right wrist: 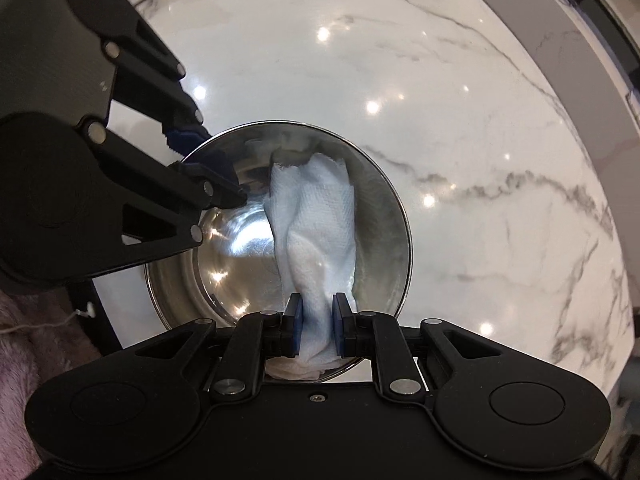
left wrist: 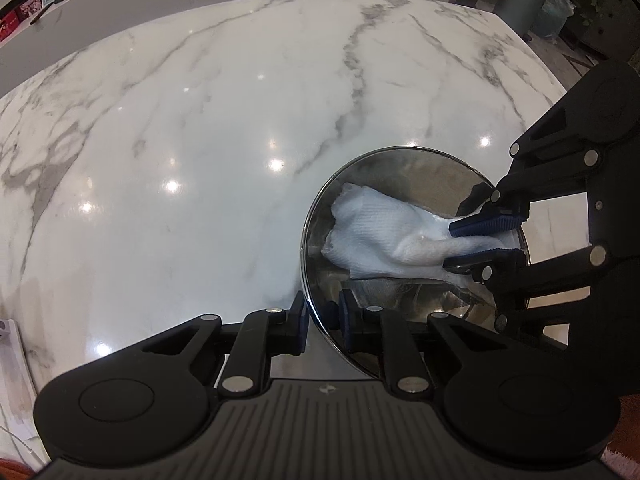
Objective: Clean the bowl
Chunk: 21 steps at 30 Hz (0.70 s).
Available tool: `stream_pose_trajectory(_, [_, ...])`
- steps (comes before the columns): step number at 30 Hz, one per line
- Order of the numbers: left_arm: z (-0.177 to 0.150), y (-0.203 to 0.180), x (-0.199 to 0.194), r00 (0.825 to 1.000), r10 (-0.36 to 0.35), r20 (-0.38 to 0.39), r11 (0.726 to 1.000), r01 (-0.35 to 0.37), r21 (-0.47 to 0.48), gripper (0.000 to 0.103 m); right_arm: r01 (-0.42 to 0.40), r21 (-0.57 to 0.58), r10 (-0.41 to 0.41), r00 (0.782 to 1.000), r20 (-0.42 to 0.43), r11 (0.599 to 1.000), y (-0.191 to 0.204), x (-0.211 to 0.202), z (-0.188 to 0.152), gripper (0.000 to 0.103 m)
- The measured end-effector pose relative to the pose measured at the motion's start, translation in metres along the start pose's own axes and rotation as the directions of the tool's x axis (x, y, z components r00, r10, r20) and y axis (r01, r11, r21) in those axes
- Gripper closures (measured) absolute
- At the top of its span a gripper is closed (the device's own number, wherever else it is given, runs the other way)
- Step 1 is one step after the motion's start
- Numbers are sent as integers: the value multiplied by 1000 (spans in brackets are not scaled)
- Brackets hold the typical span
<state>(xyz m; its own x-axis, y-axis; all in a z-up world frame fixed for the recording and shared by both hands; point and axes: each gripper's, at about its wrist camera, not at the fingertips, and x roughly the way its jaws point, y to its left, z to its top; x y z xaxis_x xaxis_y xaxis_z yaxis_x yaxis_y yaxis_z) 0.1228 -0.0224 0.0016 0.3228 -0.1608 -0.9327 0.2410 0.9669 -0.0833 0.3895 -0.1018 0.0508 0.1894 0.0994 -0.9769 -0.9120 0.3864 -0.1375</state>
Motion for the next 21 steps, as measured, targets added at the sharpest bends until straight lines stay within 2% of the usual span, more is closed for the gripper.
stream_pose_trajectory(4, [0,2,0,1000,-11,-6,999,11,-30,88,-1,3,1,1000,3,1000,-8,2,-3,89])
stream_pose_trajectory(7, [-3,3,-1,999,-45,-17,996,44,-74,75,-1,7,1,1000,5,1000,-12,4,-5,89])
stream_pose_trajectory(9, [-6,2,-1,998,-59,-26,994,57,-91,72,-3,13,3,1000,7,1000,-15,5,-7,89])
stream_pose_trajectory(12, [-11,0,-3,998,-61,-30,994,58,-97,71,-6,22,6,1000,8,1000,-19,11,1,89])
stream_pose_trajectory(15, [-14,-2,-11,999,-38,8,995,39,-87,72,-5,27,5,1000,8,1000,-15,16,11,89])
stream_pose_trajectory(17, [-14,-4,-14,1000,-20,23,997,22,-71,81,-4,35,4,1000,7,999,-11,13,9,89])
stream_pose_trajectory(21, [-14,-5,-17,999,-11,39,999,13,-45,83,-3,45,3,1000,6,999,-22,14,11,89])
